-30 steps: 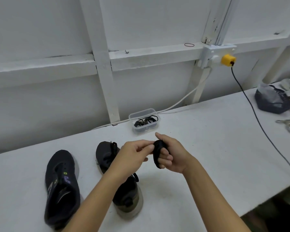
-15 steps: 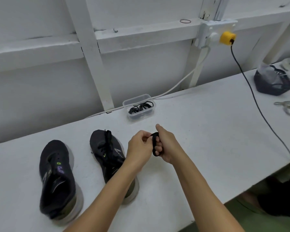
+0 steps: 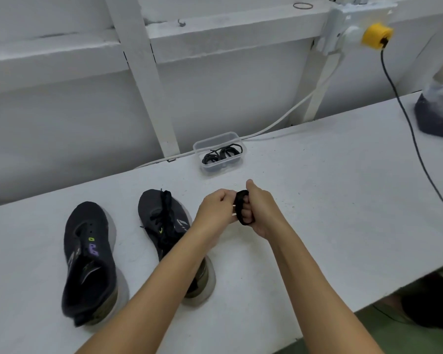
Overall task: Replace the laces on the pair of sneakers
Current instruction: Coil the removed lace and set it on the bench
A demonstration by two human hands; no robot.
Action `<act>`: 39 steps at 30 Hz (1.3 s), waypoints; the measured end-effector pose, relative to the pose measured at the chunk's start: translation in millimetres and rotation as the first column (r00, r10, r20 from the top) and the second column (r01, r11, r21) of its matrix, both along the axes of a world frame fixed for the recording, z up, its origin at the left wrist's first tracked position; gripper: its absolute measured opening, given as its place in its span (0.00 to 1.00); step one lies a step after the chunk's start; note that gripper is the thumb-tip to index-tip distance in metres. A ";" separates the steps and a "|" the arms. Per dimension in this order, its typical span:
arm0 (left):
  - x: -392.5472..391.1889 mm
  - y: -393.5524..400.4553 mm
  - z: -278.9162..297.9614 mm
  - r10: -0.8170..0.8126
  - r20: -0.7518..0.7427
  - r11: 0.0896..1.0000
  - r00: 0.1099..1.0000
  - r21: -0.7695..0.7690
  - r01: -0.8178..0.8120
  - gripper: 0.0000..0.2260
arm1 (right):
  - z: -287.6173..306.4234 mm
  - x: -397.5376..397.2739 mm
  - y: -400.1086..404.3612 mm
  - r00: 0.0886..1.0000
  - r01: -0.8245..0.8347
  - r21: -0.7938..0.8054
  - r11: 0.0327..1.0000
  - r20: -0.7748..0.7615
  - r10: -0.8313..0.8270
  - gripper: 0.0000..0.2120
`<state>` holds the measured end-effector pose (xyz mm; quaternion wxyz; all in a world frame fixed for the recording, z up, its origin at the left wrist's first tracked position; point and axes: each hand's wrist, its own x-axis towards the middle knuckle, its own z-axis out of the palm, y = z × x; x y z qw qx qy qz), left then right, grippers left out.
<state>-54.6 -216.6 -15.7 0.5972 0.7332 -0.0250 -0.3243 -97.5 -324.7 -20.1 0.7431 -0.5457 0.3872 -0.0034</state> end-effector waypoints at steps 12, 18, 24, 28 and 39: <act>6.6 -29.7 -8.6 -0.162 0.158 0.974 0.974 0.184 0.132 0.04 | -22.1 3.0 -19.2 0.989 0.085 -0.190 0.978 -0.099 -0.106 0.24; 5.6 -43.1 -12.5 -0.189 0.279 0.955 0.941 0.274 0.110 0.04 | -31.1 11.9 -23.5 0.978 0.154 -0.209 0.966 -0.109 -0.180 0.25; 11.3 -53.2 -16.6 -0.143 0.242 0.958 0.960 0.276 0.073 0.05 | -34.4 22.1 -32.7 0.978 0.107 -0.277 0.955 -0.142 -0.151 0.25; 20.9 -62.3 -18.5 -0.136 0.227 0.954 0.964 0.294 0.065 0.04 | -35.1 23.7 -42.4 0.992 0.043 -0.211 0.976 -0.103 -0.066 0.24; 28.2 -65.6 -26.1 -0.187 0.216 0.941 0.958 0.321 0.112 0.03 | -40.6 22.2 -53.2 0.977 -0.200 -0.387 0.900 -0.147 0.154 0.26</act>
